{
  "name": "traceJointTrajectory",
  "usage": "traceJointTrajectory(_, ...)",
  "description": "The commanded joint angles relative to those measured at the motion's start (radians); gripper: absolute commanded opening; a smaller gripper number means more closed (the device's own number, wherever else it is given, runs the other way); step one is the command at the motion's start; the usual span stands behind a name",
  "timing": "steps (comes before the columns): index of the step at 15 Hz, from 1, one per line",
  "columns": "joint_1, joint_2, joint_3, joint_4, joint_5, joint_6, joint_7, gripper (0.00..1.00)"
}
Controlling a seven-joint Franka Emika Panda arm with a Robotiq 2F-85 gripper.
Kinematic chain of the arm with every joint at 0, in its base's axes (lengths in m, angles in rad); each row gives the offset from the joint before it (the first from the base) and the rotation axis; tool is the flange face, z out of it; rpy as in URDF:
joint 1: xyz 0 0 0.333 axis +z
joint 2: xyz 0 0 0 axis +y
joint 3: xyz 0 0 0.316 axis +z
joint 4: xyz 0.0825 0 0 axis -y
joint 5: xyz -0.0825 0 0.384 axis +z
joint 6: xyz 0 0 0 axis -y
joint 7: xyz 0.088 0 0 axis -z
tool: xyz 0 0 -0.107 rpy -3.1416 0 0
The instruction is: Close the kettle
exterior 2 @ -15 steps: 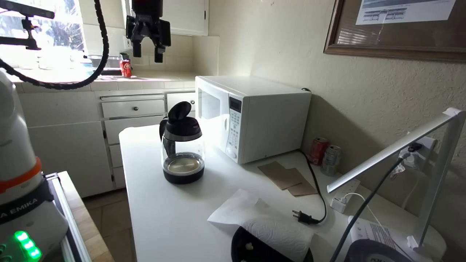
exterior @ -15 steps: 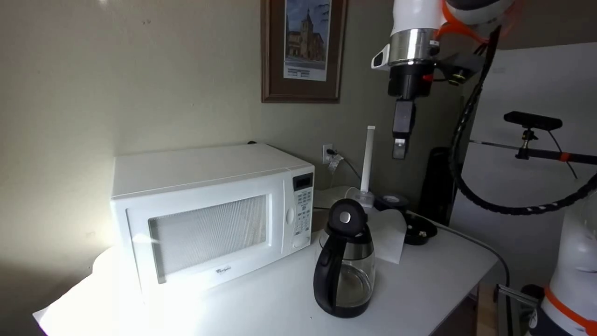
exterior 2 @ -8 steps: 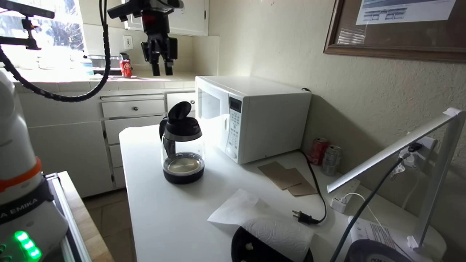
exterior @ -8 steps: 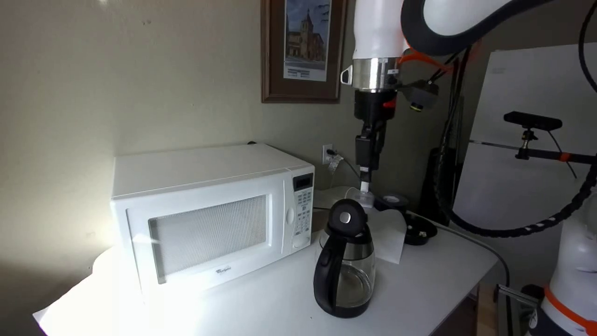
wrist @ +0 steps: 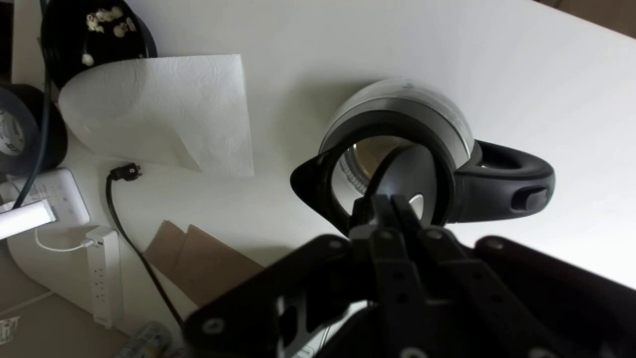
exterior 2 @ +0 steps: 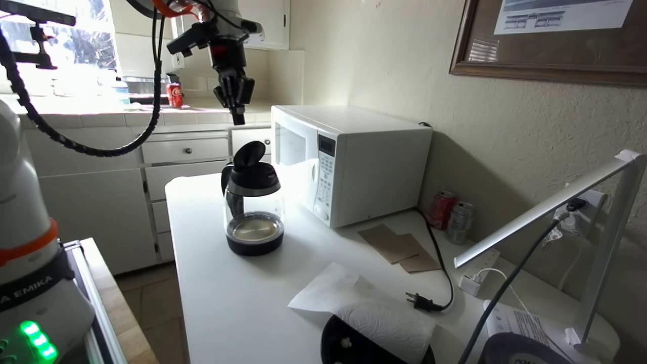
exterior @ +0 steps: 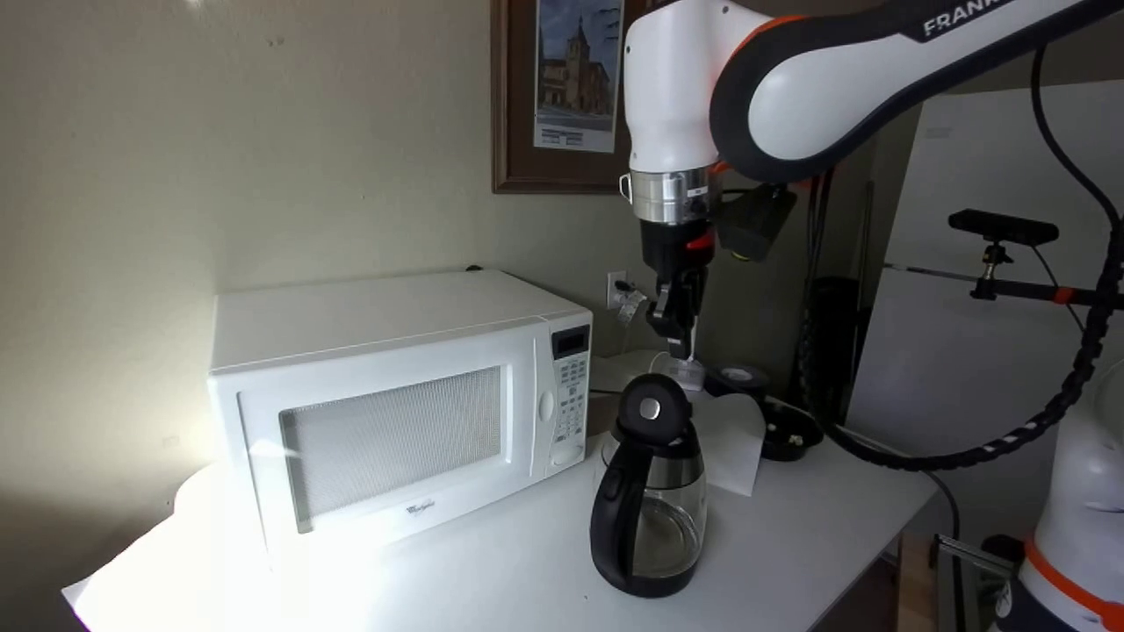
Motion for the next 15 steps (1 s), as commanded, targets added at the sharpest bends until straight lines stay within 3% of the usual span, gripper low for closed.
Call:
traceJointTrajectory(1, -0.002, 0.062, 0.014, 0.006, -0.048, 0.049, 0.062, 0.00)
traceJointTrajectory(15, -0.007, 0.183, 0.001, -0.010, -0.157, 0.146, 0.145, 0.00)
